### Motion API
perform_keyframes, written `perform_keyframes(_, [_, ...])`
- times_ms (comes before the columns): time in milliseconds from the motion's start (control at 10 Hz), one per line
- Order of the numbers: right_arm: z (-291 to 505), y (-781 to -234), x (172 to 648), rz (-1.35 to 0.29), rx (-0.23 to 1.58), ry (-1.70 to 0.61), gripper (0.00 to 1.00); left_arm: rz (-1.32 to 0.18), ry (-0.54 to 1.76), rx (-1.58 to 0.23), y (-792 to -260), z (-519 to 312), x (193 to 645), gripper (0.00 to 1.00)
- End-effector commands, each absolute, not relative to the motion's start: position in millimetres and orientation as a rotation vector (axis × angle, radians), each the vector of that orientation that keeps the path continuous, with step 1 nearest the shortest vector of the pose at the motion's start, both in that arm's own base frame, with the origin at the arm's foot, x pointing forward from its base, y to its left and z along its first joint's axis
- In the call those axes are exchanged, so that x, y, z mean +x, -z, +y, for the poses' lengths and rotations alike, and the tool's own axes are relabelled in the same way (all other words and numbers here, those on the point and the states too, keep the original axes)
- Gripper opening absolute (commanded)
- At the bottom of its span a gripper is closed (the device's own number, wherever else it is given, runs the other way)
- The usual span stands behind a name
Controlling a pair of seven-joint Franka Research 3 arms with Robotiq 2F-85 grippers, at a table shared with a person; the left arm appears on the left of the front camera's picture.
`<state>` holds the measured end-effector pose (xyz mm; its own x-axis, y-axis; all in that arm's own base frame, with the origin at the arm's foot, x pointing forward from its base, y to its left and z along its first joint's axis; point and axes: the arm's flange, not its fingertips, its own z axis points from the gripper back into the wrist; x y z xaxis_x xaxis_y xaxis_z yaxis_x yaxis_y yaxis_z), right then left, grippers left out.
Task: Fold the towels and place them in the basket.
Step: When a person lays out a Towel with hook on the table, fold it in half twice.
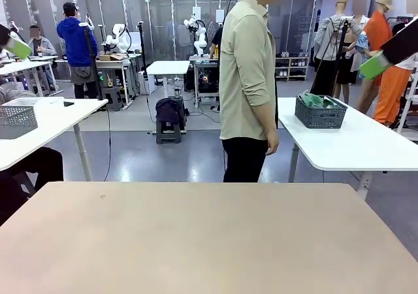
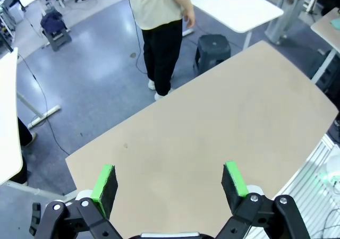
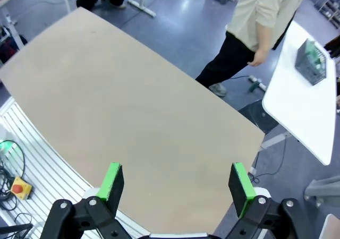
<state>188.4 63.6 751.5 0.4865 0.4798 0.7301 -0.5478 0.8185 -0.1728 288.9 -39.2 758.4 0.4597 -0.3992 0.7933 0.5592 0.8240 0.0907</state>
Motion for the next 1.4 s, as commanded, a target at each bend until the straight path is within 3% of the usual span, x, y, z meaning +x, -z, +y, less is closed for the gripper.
perform_keyframes(0, [47,-764,176,-0.87,0.105,-0.578,1.0,-0.907,0.58,-0.206,-781,-18,268,1.0])
perform_keyframes(400, [8,-761,173,-0.883,0.187,-0.552,1.0,-0.917,0.545,-0.258,-785,22,257,1.0])
perform_keyframes(1300, [3,-765,175,-0.883,0.18,-0.536,1.0,-0.926,0.516,-0.248,-785,24,258,1.0])
